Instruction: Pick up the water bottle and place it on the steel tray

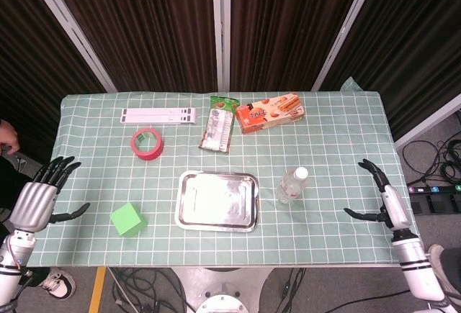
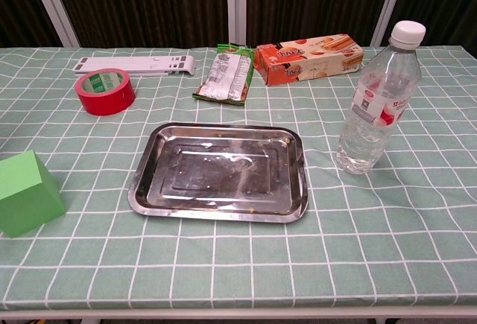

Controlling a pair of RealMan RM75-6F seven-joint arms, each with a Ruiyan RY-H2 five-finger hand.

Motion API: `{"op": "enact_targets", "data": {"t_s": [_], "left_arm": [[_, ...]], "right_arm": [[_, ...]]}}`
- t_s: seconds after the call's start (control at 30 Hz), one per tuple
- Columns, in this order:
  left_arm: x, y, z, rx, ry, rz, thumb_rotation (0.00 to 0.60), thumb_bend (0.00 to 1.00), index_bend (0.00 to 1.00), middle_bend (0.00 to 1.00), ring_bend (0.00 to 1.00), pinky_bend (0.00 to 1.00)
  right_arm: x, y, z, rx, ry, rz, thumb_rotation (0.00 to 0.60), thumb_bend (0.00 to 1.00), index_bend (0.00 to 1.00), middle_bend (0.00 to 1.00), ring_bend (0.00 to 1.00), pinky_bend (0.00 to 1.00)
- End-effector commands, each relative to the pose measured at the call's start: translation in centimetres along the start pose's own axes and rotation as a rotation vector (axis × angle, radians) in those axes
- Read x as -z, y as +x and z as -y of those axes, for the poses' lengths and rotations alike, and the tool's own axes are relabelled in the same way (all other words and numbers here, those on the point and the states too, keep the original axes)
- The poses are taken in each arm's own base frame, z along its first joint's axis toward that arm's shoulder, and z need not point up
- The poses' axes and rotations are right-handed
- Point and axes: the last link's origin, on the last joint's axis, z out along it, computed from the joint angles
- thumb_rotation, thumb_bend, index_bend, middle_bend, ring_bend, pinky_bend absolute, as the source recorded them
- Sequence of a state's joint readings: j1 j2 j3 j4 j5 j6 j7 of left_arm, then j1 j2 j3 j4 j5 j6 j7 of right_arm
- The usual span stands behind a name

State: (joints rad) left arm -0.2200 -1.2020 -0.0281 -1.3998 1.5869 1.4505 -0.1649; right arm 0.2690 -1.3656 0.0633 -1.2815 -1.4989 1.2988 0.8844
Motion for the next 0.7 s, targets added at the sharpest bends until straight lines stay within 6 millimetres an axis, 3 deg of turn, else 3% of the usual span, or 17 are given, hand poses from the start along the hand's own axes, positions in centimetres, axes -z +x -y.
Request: {"op": "enact_targets", "data": {"t_s": [0.03, 0.33, 0.7], "left_arm": [[0.0, 0.2, 0.2, -0.001, 0.003, -0.005, 0.362, 0.23, 0.18, 0.19, 0.1, 0.16], [0.3, 1.3, 0.8, -0.014, 0.013, -0.026, 0.363, 0.23, 0.18, 0.19, 0.1, 0.16], [0.5, 1.4, 1.2, -0.016, 0.024, -0.023, 0.365, 0.23, 0.18, 0.19, 0.1, 0.16]], "right_arm": [[-3.3, -5.1, -1.4, -0.174, 0.006, 0.082, 0.6, 0.0, 0.0, 0.11, 0.0, 0.0], [-5.6, -10.0, 0.0, -0.18, 0.072, 0.193, 0.6, 0.0, 0.0, 0.11, 0.0, 0.0], [-8.1, -13.6, 2.3, -0.167, 0.113, 0.254, 0.6, 0.0, 0.01, 0.16, 0.01, 0.01]]}}
